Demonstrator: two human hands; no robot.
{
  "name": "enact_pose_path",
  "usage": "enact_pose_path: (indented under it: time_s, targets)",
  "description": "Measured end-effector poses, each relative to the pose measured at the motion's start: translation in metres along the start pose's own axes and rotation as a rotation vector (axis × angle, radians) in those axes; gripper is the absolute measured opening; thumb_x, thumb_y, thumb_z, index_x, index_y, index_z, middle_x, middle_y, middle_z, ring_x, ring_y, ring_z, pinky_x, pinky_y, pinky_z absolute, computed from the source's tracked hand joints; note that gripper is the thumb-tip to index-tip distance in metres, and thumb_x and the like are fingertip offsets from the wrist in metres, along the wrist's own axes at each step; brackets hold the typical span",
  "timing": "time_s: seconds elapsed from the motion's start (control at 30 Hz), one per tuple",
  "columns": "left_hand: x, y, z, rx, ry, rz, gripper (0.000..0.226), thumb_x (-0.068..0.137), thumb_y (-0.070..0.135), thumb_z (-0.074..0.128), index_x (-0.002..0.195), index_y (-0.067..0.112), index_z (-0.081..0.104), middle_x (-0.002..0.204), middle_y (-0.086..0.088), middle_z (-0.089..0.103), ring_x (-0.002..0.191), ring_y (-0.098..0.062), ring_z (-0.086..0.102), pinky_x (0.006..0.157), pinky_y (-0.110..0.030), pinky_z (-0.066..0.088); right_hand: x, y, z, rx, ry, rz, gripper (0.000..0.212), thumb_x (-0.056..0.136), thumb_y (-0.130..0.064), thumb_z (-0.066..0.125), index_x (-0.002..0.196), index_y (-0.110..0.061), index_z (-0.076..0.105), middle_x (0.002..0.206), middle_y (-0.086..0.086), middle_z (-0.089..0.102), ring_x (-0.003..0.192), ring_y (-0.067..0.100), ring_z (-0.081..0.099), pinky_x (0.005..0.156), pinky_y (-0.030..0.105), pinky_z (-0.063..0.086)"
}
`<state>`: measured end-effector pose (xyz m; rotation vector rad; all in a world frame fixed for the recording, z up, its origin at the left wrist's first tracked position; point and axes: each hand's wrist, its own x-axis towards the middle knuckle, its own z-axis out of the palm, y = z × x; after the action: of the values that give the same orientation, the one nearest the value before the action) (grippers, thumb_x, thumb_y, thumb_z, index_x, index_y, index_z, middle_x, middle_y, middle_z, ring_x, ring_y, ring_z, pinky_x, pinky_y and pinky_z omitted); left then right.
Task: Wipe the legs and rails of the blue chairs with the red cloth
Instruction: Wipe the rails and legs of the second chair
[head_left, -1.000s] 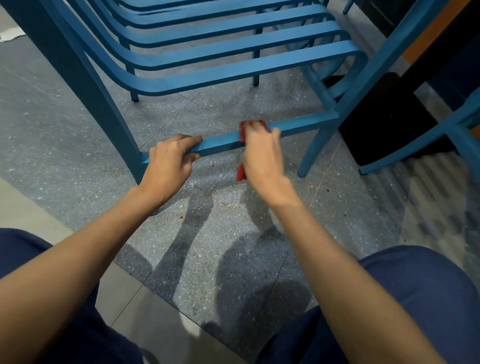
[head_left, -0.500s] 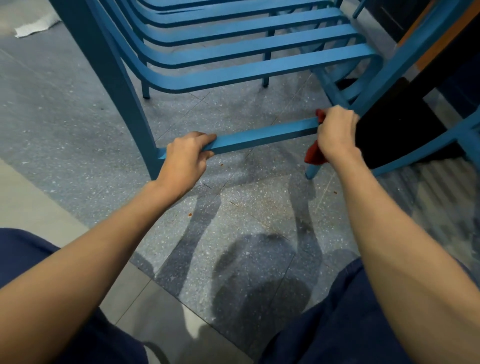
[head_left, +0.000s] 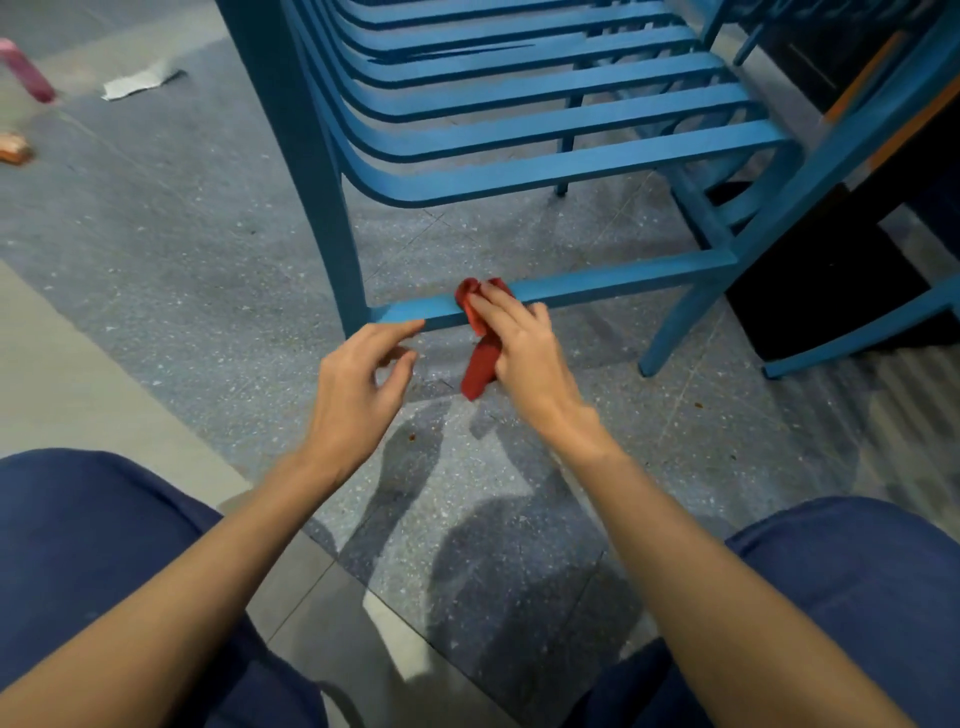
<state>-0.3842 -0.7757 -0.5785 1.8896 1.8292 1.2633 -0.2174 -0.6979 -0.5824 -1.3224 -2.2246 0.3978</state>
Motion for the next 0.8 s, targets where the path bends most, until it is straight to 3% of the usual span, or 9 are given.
enact_pose_path:
  time_s: [0.1, 0.27, 0.4, 0.53, 0.63, 0.8]
  targets:
    - [-0.012, -0.005, -0.003, -0.031, -0.012, -0.117, 0.030, 0.088, 0.007, 0.062, 0.117, 0.014, 0.064, 0.098, 0.002, 0.068, 0.076, -0.004, 0.063, 0.079, -0.015, 0.050, 0.005, 0.018, -0.016, -0.059, 0.057, 0.072, 0.049, 0.089, 0.013, 0.050, 0.135, -0.006, 0.053, 0.142, 0.010, 0.051, 0.113, 0.030, 0.048, 0.104, 0.038, 0.041]
    - [-0.020, -0.007, 0.012, -0.117, -0.083, -0.376, 0.025, 0.091, 0.022, 0.059, 0.115, 0.021, 0.065, 0.087, 0.007, 0.069, 0.074, -0.006, 0.067, 0.075, -0.028, 0.056, 0.014, -0.011, -0.008, -0.006, 0.124, 0.301, 0.051, 0.092, 0.011, 0.039, 0.140, -0.005, 0.044, 0.145, 0.008, 0.044, 0.115, 0.024, 0.039, 0.103, 0.029, 0.033]
    - [-0.033, -0.016, 0.021, -0.152, -0.174, -0.572, 0.026, 0.088, 0.016, 0.055, 0.109, 0.024, 0.068, 0.083, 0.005, 0.071, 0.071, -0.014, 0.069, 0.074, -0.039, 0.058, 0.008, -0.050, 0.024, 0.064, 0.058, 0.167, 0.053, 0.090, 0.012, 0.039, 0.140, -0.004, 0.045, 0.144, 0.010, 0.044, 0.113, 0.027, 0.038, 0.102, 0.033, 0.035]
    - [-0.038, -0.019, 0.018, -0.193, -0.150, -0.782, 0.025, 0.086, 0.008, 0.049, 0.097, 0.023, 0.066, 0.084, -0.004, 0.070, 0.076, -0.021, 0.068, 0.074, -0.044, 0.057, 0.001, -0.068, 0.044, 0.170, 0.050, 0.123, 0.055, 0.088, 0.015, 0.041, 0.138, -0.005, 0.050, 0.145, 0.008, 0.045, 0.116, 0.026, 0.041, 0.100, 0.022, 0.032]
    - [-0.036, -0.010, 0.012, -0.402, -0.007, -0.953, 0.023, 0.091, 0.007, 0.043, 0.106, 0.011, 0.059, 0.083, -0.005, 0.065, 0.073, -0.019, 0.063, 0.074, -0.040, 0.058, -0.006, -0.069, 0.049, 0.276, 0.036, 0.125, 0.048, 0.089, 0.012, 0.048, 0.131, -0.007, 0.059, 0.142, 0.008, 0.050, 0.124, 0.024, 0.044, 0.102, 0.010, 0.022]
    - [-0.031, 0.003, -0.004, -0.991, 0.050, -1.222, 0.024, 0.095, 0.025, 0.038, 0.100, 0.014, 0.059, 0.089, -0.007, 0.061, 0.081, -0.022, 0.060, 0.070, -0.037, 0.052, -0.023, -0.078, 0.039, 0.535, 0.047, 0.153, 0.036, 0.087, 0.002, 0.046, 0.114, -0.002, 0.069, 0.126, 0.011, 0.063, 0.122, 0.013, 0.053, 0.102, 0.003, 0.029]
